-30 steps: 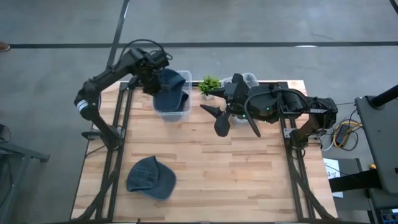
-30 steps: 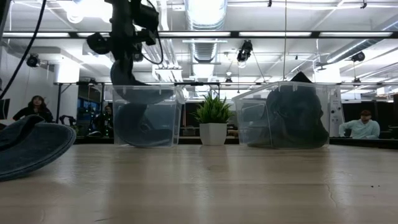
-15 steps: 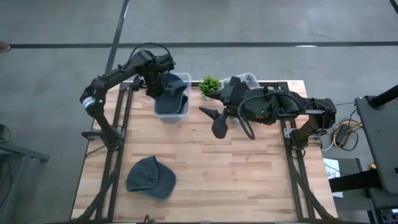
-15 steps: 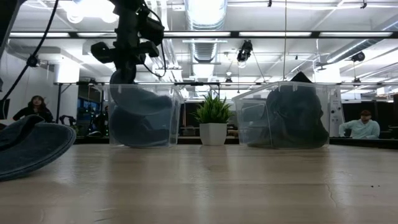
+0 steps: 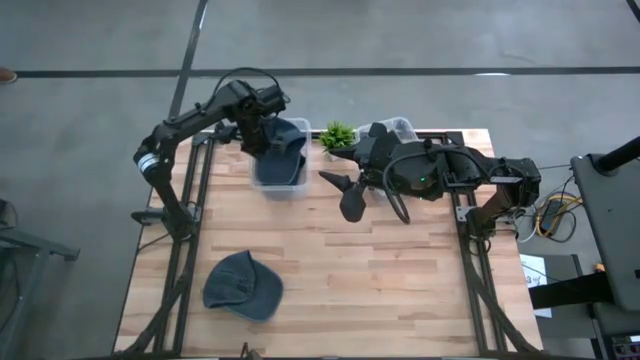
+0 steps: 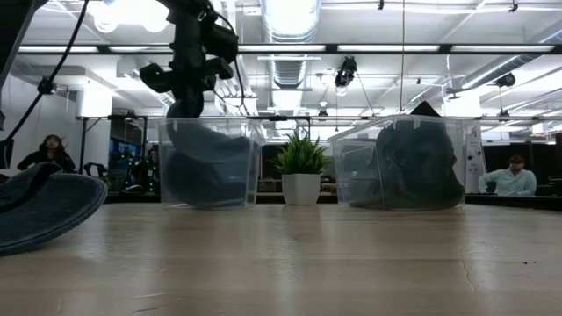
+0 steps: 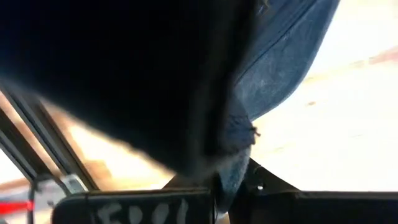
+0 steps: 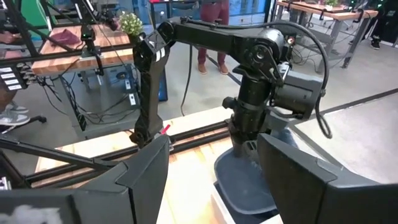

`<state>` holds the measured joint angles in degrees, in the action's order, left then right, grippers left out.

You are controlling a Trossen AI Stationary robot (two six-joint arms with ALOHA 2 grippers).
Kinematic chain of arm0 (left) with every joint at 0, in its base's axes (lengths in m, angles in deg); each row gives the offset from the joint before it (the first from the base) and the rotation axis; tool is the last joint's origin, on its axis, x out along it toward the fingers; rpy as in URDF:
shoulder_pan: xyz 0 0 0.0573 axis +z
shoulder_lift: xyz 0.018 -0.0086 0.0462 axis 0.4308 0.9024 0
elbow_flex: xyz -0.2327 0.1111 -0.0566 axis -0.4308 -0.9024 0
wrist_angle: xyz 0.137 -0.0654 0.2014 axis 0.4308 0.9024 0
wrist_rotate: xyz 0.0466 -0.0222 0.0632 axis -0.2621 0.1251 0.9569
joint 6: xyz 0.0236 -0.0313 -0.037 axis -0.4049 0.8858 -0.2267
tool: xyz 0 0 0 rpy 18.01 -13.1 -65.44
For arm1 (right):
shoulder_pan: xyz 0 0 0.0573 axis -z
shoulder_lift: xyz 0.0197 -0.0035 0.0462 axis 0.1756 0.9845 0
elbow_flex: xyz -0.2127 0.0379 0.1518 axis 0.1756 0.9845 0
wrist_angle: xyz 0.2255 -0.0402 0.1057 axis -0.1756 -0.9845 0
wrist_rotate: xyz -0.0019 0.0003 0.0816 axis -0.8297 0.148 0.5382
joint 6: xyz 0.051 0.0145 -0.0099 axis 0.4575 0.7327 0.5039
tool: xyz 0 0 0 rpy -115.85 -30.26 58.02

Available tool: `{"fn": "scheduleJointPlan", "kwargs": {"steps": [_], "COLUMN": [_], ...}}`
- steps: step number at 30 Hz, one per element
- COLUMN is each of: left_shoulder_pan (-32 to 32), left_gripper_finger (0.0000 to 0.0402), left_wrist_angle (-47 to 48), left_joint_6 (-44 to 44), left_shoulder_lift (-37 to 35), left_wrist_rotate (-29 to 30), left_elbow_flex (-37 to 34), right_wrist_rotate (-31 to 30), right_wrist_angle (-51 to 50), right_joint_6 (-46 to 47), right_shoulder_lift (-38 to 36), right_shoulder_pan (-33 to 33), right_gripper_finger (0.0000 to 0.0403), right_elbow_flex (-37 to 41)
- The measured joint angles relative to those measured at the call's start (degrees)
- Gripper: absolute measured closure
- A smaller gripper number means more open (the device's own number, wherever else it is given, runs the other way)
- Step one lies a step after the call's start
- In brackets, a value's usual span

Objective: Pick & Place hat
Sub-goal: Put the right blue cap into the left transparent bin

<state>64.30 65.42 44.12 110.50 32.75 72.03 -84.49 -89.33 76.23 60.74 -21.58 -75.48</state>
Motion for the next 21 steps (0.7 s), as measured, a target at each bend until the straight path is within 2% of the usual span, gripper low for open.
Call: {"fn": "scheduleJointPlan", "kwargs": {"steps": [3,7,21], "left_shoulder_pan": [-0.35,-0.69,-3.18], "left_gripper_finger": [0.0391,0.0391,0.0390], "left_wrist_angle": [-0.23,-0.09,0.69], "left_joint_6": [-1.88,-5.64,-8.91], "left_shoulder_lift": [0.00,0.08,4.27], "left_wrist_rotate": [1.87,1.45,2.34], "left_elbow_flex": [1.22,1.27,1.24], "right_wrist_rotate": [-0.10,-0.30,-0.44], "right_wrist_angle": [0.00,0.02,0.42], "right_joint_6": [0.00,-0.02,0.21], "right_shoulder_lift": [0.00,0.00,-0.09], "right_shoulder_pan": [0.08,0.11,0.11], "right_gripper_finger": [0.0167,0.0169,0.0170], "right_elbow_flex": [0.00,0.00,1.38]}}
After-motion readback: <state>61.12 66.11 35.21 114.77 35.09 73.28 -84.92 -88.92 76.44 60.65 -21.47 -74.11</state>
